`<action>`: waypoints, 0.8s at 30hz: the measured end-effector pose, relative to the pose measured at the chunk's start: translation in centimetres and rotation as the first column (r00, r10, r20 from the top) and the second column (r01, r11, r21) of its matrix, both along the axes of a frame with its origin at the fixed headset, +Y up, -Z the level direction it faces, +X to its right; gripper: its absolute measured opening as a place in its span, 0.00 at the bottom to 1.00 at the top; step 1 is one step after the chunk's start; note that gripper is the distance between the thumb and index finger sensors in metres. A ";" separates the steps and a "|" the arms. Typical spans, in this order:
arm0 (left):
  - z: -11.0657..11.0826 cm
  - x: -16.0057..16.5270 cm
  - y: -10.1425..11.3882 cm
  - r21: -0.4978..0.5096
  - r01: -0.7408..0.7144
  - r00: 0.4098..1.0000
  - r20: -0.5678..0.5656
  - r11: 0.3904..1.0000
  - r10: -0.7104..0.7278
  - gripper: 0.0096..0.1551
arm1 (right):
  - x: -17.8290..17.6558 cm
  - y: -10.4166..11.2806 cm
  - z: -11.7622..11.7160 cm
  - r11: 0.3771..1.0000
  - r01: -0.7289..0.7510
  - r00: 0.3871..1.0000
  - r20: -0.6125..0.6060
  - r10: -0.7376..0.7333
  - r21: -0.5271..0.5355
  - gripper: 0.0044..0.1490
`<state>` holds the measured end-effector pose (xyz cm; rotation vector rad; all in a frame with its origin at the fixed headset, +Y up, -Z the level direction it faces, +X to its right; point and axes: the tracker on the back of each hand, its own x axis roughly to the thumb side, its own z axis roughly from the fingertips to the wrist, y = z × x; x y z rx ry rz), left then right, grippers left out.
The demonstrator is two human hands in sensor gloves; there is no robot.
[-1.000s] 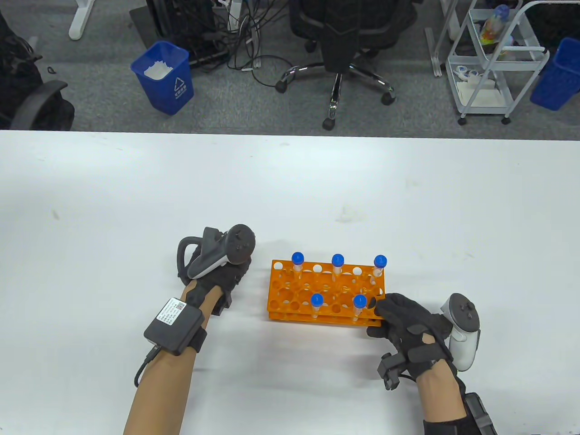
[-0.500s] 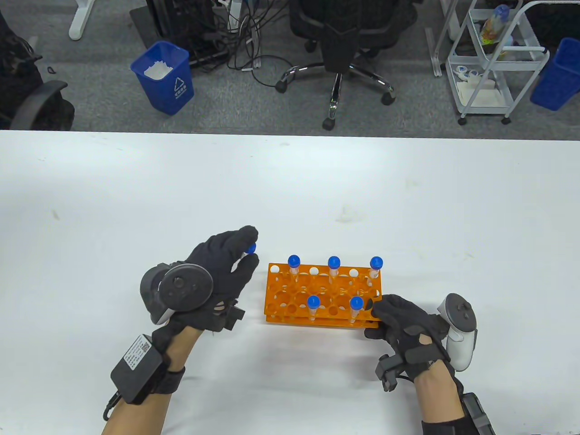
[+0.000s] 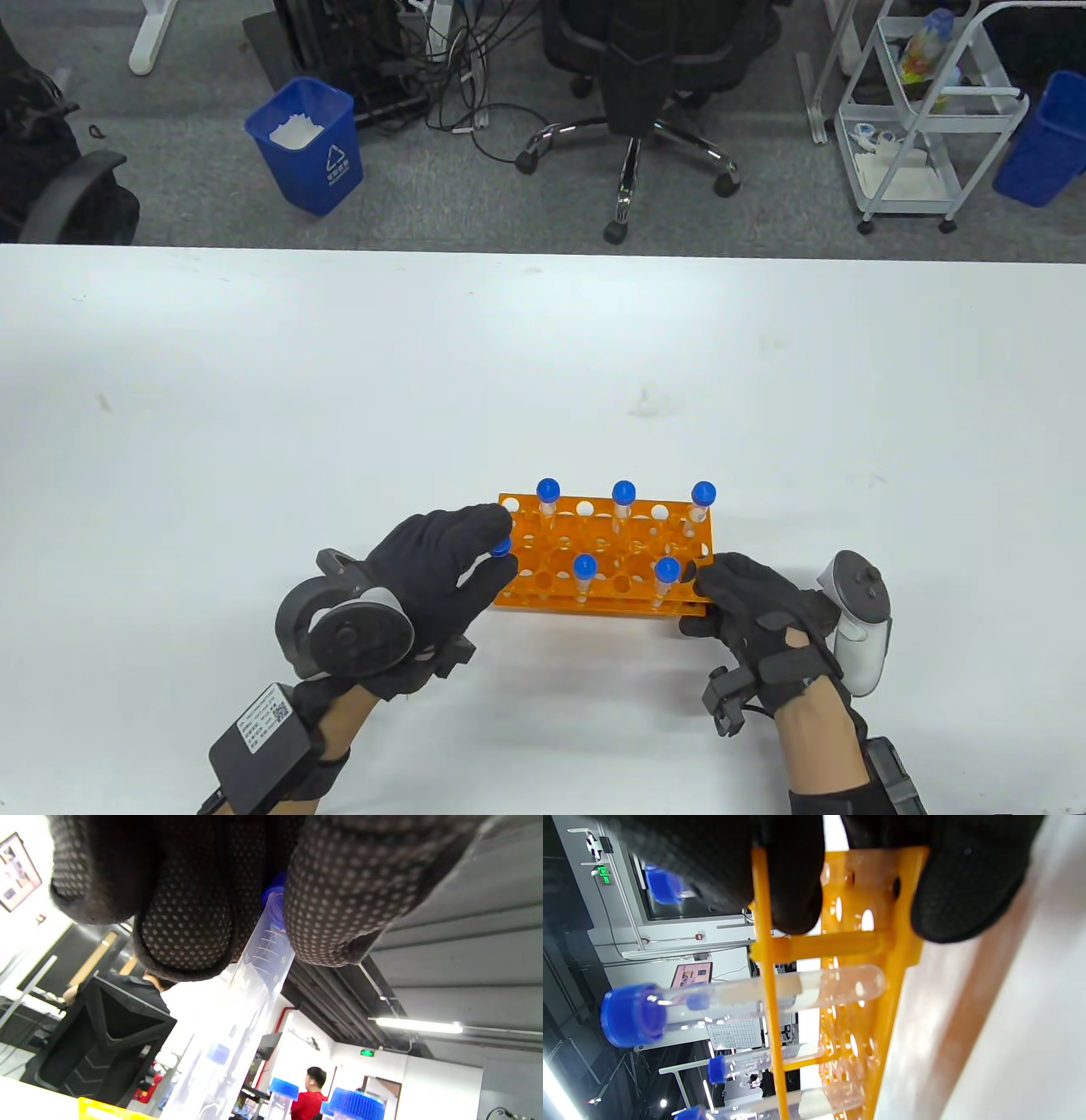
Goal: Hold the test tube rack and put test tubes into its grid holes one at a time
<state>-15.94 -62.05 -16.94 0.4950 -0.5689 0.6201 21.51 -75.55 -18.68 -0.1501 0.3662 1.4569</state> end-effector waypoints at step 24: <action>0.1 1.0 -1.4 -0.020 0.203 0.979 0.003 0.979 -0.203 0.31 | 0.1 0.0 0.1 0.998 0.057 0.998 -0.002 -0.057 -0.004 0.27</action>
